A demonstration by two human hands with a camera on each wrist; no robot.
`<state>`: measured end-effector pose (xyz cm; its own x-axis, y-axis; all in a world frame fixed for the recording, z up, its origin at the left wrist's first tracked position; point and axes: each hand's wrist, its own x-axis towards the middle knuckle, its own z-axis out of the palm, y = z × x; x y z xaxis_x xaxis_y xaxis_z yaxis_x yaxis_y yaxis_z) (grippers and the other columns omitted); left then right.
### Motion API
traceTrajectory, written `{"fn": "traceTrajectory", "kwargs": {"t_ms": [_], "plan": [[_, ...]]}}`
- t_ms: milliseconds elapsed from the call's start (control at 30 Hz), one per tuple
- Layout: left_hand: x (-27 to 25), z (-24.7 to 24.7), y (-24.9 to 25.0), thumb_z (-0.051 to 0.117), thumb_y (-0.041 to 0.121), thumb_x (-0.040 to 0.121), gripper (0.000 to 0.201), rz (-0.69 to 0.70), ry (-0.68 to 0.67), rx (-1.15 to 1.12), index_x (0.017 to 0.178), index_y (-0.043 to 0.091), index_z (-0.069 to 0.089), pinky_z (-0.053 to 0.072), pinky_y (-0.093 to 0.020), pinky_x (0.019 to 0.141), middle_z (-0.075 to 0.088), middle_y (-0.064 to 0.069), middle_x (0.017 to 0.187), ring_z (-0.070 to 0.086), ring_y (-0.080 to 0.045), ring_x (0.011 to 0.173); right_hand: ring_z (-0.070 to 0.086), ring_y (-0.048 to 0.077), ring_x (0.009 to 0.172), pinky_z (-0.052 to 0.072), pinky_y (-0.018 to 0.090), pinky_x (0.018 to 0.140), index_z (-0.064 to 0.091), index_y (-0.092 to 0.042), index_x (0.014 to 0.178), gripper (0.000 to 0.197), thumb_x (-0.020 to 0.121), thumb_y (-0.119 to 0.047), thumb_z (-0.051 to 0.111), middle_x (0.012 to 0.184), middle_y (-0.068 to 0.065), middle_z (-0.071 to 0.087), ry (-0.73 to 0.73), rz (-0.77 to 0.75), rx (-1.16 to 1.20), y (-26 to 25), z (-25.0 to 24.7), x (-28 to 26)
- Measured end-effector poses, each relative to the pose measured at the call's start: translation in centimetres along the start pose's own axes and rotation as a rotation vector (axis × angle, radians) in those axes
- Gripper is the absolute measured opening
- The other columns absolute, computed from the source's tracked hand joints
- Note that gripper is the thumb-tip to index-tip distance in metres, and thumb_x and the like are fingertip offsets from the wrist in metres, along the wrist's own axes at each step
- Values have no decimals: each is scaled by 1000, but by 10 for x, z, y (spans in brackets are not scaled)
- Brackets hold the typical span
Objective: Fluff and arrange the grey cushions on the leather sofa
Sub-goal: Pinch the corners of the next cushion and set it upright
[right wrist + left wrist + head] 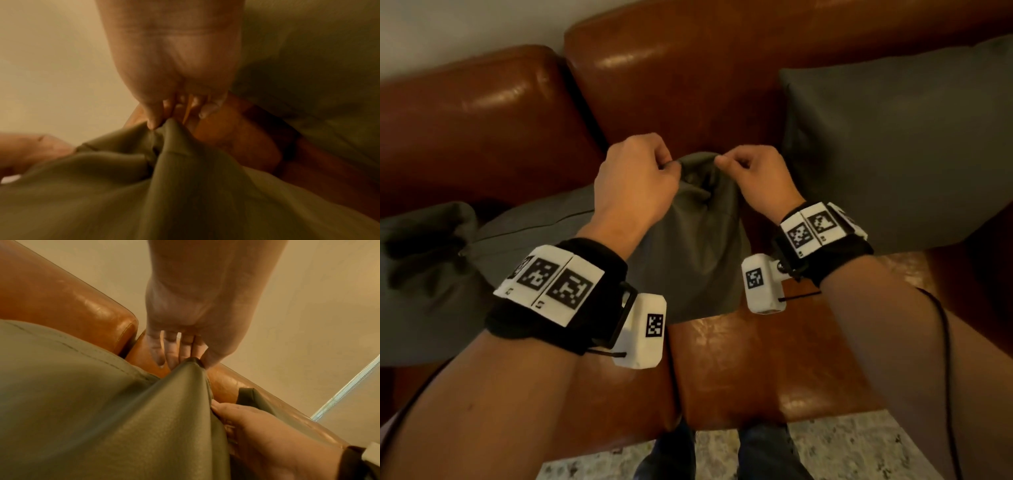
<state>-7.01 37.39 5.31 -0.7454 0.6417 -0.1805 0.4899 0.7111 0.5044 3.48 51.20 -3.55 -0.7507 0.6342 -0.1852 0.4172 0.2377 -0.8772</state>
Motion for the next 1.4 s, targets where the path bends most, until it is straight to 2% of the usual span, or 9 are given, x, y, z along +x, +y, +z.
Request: {"fn": "traceTrajectory", "kwargs": {"t_ms": [167, 367, 567, 767, 900, 1033, 1100, 1267, 1400], "plan": [[2, -1, -2, 59, 23, 94, 10, -61, -23, -105, 89, 18, 66, 47, -23, 61, 64, 3, 83, 60, -12, 74, 54, 9, 73, 45, 27, 69, 65, -18, 78, 16, 81, -32, 73, 82, -1, 56, 242, -133, -127, -6, 3, -23], [-1, 3, -2, 57, 24, 96, 13, -87, -12, -158, 91, 16, 66, 39, -16, 55, 61, 7, 80, 53, -3, 67, 58, 17, 64, 50, 38, 66, 56, -18, 54, 41, 87, -41, 65, 58, -5, 53, 107, -18, -367, -18, 15, -26], [-3, 4, -6, 56, 26, 96, 12, -96, -3, -171, 91, 18, 64, 39, -17, 55, 56, 9, 76, 51, -4, 64, 62, 17, 63, 51, 33, 64, 66, -11, 66, 23, 86, -22, 67, 62, 2, 63, 24, 113, -193, -22, 17, -25], [-2, 5, -14, 55, 29, 96, 11, -106, 34, -120, 89, 23, 61, 43, -28, 63, 58, 7, 79, 56, -8, 71, 46, 2, 46, 38, 20, 50, 59, -15, 66, 27, 92, -23, 61, 56, -4, 50, 16, 219, 118, -24, -2, -33], [2, 2, -9, 54, 18, 93, 9, -5, 51, -86, 94, 25, 60, 51, -36, 74, 60, 4, 96, 58, -14, 85, 42, -6, 45, 36, 9, 48, 60, -9, 87, 16, 95, -21, 54, 66, -3, 46, 20, 270, 322, -29, -10, -38], [17, -1, 7, 60, 21, 90, 25, 260, -150, 92, 113, 26, 62, 44, -44, 95, 52, 1, 111, 50, -23, 110, 43, -7, 49, 35, 9, 50, 59, -10, 86, 17, 96, -20, 50, 67, -5, 47, -29, 226, 292, -31, -10, -40], [26, 1, 13, 61, 25, 89, 13, 290, -240, 211, 101, 29, 63, 42, -47, 98, 51, 3, 105, 48, -26, 113, 44, -7, 51, 35, 9, 51, 58, -11, 86, 16, 96, -19, 49, 68, -6, 48, -37, 215, 290, -30, -11, -41], [40, 6, 7, 61, 20, 92, 9, 144, -286, 56, 87, 26, 65, 45, -30, 86, 63, 4, 97, 58, -14, 98, 45, -2, 58, 38, 18, 61, 59, -10, 87, 15, 96, -20, 51, 68, -6, 48, -9, 204, 285, -29, -8, -43], [37, 10, 3, 64, 18, 91, 17, -112, -295, -282, 77, 27, 69, 52, -32, 88, 67, 7, 87, 63, -10, 90, 49, 0, 63, 40, 21, 67, 55, -16, 76, 21, 94, -28, 59, 69, -8, 53, 69, 165, 230, -28, -3, -46]]}}
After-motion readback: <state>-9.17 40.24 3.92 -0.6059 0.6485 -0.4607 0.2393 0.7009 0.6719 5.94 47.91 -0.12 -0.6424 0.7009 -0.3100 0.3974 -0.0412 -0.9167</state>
